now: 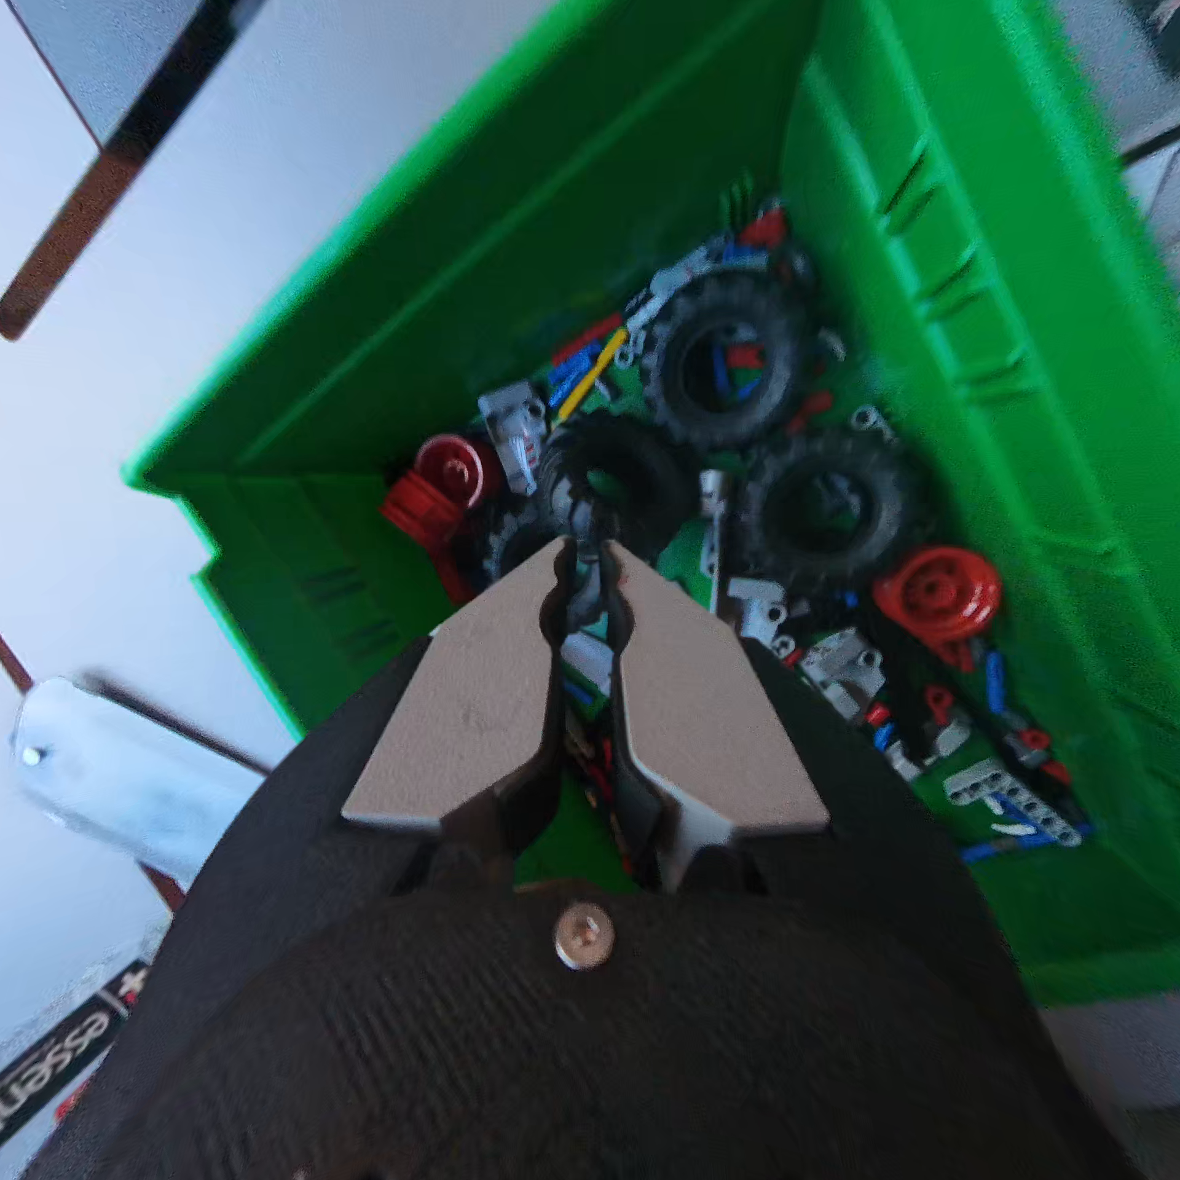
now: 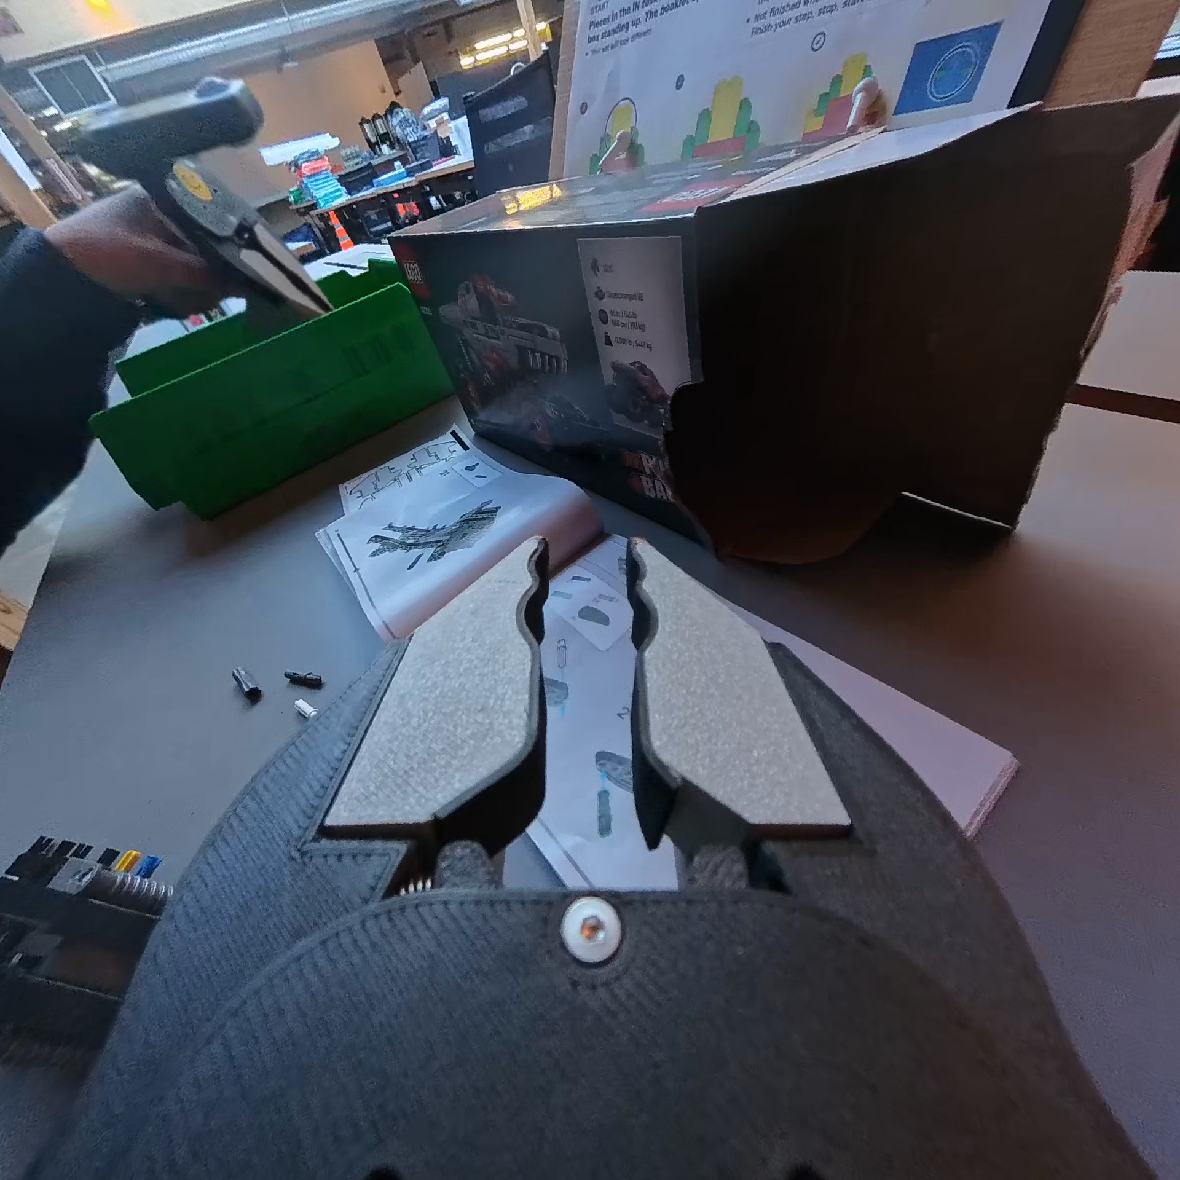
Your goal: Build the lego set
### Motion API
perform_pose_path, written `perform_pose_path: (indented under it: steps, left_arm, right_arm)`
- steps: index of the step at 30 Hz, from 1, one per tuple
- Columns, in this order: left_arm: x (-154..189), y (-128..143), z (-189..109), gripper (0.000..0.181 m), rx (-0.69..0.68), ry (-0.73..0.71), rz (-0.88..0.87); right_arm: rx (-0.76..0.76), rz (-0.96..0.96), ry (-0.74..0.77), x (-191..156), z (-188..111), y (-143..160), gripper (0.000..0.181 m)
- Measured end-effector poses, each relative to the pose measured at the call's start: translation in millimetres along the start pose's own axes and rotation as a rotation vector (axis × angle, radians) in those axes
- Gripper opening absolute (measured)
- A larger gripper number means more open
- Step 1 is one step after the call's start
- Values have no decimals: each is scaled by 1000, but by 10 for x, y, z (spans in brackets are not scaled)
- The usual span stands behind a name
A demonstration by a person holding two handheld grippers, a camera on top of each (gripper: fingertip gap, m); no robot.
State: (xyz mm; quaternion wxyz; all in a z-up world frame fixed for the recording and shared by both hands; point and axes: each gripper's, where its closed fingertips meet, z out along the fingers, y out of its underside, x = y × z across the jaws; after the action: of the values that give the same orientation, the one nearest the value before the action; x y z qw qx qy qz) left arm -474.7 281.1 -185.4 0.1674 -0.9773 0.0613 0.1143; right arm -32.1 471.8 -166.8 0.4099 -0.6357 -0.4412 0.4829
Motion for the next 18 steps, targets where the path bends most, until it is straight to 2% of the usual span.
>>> perform_pose_path:
  steps: [4, 6, 7, 9, 10, 13, 14, 16, 18]
  left_arm:
    - [194, -265, 38, 20, 76, 145, -30]
    - [364, -262, 156, 35, 48, 239, -23]
    - [420, -244, 248, 36, 26, 259, -13]
    - [458, -155, 415, 25, -39, 262, 19]
    - [432, -176, 417, 24, -29, 248, 32]
    - [-3, -96, 399, 11, -107, 33, 11]
    - [-49, -139, 363, 6, -88, 30, -6]
    - [94, -302, 275, 28, -8, 136, -30]
    - [310, -400, 215, 32, 39, 233, 7]
  right_arm:
    - [3, 15, 5, 38, -9, -1, 21]
    - [4, 23, 9, 58, -10, -2, 22]
    - [6, 25, 11, 66, -11, -5, 22]
    - [7, 27, 13, 76, -13, -8, 22]
    - [7, 28, 13, 81, -12, -9, 23]
    - [1, 29, 20, 103, -3, -3, 23]
    - [-1, 30, 23, 110, -1, -1, 23]
    - [1, 32, 26, 115, -4, -3, 23]
    - [4, 29, 34, 125, -10, -8, 23]
